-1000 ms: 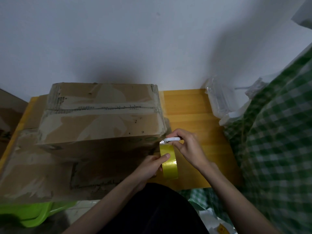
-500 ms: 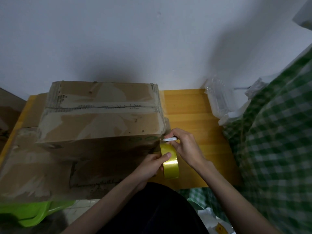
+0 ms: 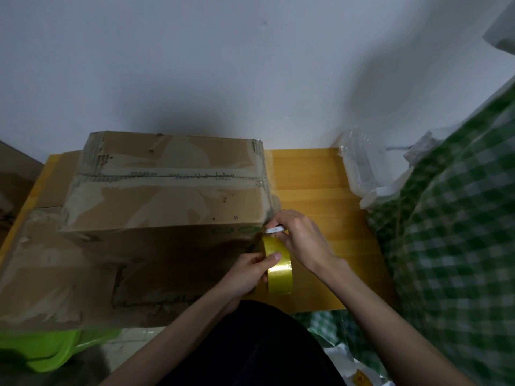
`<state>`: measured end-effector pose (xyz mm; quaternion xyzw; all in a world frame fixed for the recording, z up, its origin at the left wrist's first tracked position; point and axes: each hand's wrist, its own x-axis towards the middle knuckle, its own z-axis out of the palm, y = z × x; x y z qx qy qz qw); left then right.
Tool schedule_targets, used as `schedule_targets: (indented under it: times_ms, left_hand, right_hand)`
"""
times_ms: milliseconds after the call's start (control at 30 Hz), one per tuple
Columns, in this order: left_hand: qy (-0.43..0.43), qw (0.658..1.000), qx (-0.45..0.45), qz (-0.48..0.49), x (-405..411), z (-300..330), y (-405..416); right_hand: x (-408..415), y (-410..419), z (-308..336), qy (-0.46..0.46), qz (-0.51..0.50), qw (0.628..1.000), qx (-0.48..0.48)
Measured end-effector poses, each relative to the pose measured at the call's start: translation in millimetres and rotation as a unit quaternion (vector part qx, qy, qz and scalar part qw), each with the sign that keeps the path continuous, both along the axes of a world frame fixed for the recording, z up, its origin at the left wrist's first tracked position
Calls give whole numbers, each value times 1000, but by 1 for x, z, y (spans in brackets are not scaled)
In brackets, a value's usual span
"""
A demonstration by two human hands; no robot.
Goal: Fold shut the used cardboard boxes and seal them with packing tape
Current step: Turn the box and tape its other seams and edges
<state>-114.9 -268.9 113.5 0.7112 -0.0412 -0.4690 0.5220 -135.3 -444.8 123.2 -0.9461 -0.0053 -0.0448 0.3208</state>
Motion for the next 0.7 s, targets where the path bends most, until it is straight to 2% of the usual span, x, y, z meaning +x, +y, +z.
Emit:
schedule_targets:
  times_ms: [300, 467, 567, 700]
  left_hand:
    - [9, 1000, -9, 5, -3, 1, -1]
    - [8, 1000, -5, 8, -2, -1, 1]
    - [17, 1000, -3, 4, 0, -1, 2]
    - [14, 1000, -2, 2, 0, -1, 2]
  right_hand:
    - [-2, -7, 3, 8, 3, 999, -33]
    - [-8, -28, -4, 23, -39, 997, -54]
    - [-16, -48, -26, 70, -108, 992, -13]
    - [-36, -66, -85, 198, -199, 959, 37]
